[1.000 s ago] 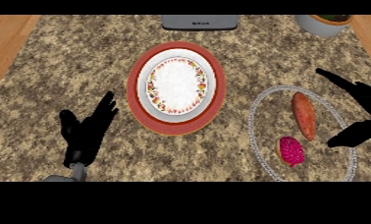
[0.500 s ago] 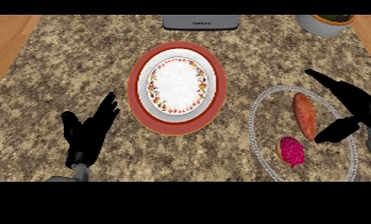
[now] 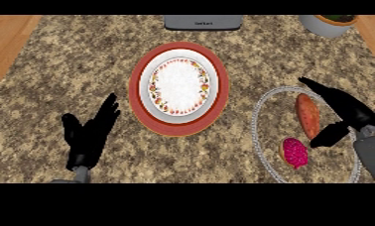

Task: Pick the sweet potato from the placemat and place it in the plate

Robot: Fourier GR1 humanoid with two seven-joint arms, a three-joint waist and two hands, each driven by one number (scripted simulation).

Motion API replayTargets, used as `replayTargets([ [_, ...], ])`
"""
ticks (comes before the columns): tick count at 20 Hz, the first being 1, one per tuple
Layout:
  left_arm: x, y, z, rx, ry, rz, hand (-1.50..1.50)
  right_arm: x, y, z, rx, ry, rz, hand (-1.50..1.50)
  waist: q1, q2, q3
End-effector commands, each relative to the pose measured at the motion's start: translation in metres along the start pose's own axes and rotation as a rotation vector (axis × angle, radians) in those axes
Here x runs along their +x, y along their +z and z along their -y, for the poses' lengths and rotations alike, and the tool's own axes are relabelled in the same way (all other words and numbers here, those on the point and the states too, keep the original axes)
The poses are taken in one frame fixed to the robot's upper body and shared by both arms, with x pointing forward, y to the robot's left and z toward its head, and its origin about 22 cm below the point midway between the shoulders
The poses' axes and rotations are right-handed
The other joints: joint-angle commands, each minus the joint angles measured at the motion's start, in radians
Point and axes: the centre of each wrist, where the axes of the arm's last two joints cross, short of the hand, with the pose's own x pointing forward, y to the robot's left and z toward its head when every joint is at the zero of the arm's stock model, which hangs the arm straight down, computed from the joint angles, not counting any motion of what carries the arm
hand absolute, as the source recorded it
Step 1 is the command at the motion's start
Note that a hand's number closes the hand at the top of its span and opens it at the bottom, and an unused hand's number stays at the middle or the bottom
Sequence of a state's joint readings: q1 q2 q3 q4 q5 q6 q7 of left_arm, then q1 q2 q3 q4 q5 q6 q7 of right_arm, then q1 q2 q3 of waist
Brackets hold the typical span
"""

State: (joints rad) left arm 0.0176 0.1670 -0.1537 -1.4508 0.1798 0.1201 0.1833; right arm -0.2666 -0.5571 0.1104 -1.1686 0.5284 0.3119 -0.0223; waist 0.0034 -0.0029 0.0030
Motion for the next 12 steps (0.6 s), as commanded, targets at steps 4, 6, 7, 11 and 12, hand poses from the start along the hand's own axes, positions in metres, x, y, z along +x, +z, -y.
replayTargets([
  [4, -0.002, 0.006, 0.001, 0.006, -0.002, -0.044, 0.00, 0.007, -0.012, -0.001, 0.032, 0.133, 0.079, 1.50, 0.001, 0.002, -0.003],
  [6, -0.019, 0.007, -0.002, 0.014, 0.013, -0.037, 0.00, -0.025, 0.000, -0.005, 0.031, 0.140, 0.063, 1.50, -0.001, 0.003, -0.003],
  [7, -0.009, -0.002, -0.007, -0.002, 0.000, -0.054, 0.00, -0.008, -0.019, -0.023, -0.002, 0.143, 0.071, 1.50, 0.002, 0.004, -0.003],
  [11, 0.000, -0.001, 0.001, 0.001, 0.004, -0.027, 0.00, -0.023, -0.016, -0.008, -0.007, 0.168, 0.069, 1.50, 0.001, 0.003, -0.003],
  [12, -0.013, -0.004, 0.002, -0.008, -0.003, -0.052, 0.00, -0.017, -0.005, -0.007, -0.041, 0.172, 0.095, 1.50, -0.004, 0.003, -0.003],
])
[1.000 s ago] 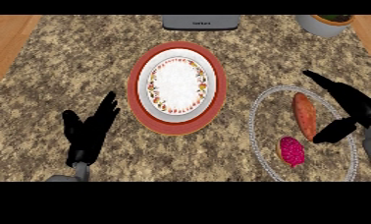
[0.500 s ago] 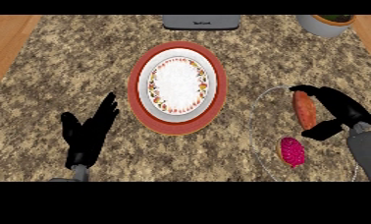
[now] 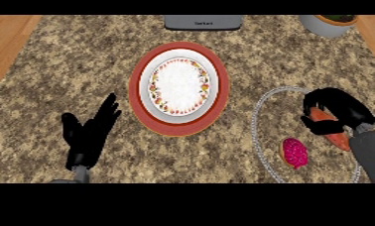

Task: Pick the sweet potato from the placemat and place it in the plate

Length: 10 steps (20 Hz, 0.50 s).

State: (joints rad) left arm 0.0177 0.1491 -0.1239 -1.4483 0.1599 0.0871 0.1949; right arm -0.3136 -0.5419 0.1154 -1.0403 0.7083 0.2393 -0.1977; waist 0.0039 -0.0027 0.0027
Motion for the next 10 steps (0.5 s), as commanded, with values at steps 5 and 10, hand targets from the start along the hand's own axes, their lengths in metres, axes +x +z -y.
replayTargets([
  [5, -0.010, 0.002, 0.000, -0.014, -0.015, -0.052, 0.00, 0.162, -0.040, -0.061, -0.201, -0.124, 0.090, 1.50, 0.018, -0.014, -0.009],
  [10, -0.001, -0.005, 0.007, -0.047, -0.026, -0.035, 0.00, 0.242, -0.046, -0.060, -0.346, -0.160, 0.133, 1.50, 0.080, -0.018, -0.009],
])
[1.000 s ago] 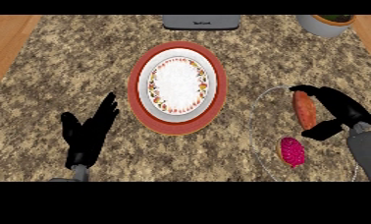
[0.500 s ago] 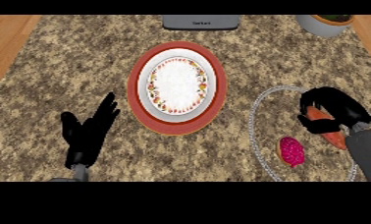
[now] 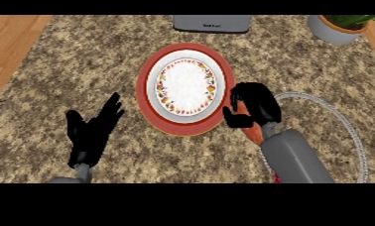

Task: Pick the sweet potato from the placemat and place it in the plate

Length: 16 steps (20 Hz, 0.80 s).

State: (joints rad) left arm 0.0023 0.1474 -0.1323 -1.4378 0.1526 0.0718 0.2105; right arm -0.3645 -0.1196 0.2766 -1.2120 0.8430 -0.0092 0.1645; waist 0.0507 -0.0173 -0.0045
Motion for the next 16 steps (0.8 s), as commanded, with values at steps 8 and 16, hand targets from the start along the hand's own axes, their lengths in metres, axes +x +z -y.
replayTargets([
  [8, -0.008, -0.002, 0.013, -0.060, -0.012, -0.061, 0.00, 0.129, -0.002, 0.017, -0.493, -0.112, -0.024, 1.50, 0.060, -0.009, 0.000],
  [16, 0.002, -0.007, 0.017, -0.056, -0.015, -0.028, 0.00, 0.163, 0.008, 0.014, -0.720, -0.308, -0.169, 1.50, 0.056, 0.001, 0.001],
])
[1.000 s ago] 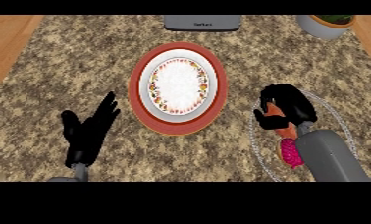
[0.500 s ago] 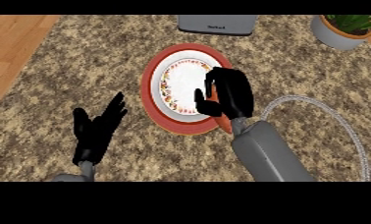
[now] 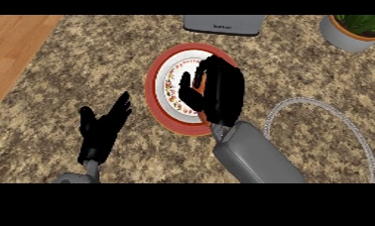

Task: Pick the sweet potato from the placemat and place it in the plate

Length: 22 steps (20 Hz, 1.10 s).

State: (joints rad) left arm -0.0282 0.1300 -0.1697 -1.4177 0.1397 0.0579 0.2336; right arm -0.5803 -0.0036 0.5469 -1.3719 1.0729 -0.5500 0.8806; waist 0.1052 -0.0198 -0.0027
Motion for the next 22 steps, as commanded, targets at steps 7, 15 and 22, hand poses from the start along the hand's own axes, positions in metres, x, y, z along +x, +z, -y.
replayTargets([
  [7, -0.001, -0.001, -0.003, 0.022, 0.005, -0.006, 0.00, 0.024, 0.011, -0.012, -0.246, -0.104, -0.117, 1.50, -0.024, 0.015, 0.000],
  [15, 0.001, 0.001, -0.007, 0.039, 0.006, 0.001, 0.00, -0.002, -0.003, -0.026, -0.410, -0.025, -0.156, 1.50, -0.049, 0.026, 0.003],
  [22, -0.015, 0.010, -0.008, 0.036, 0.006, -0.007, 0.00, -0.016, -0.021, -0.034, -0.460, -0.002, -0.190, 1.50, -0.041, 0.029, 0.003],
])
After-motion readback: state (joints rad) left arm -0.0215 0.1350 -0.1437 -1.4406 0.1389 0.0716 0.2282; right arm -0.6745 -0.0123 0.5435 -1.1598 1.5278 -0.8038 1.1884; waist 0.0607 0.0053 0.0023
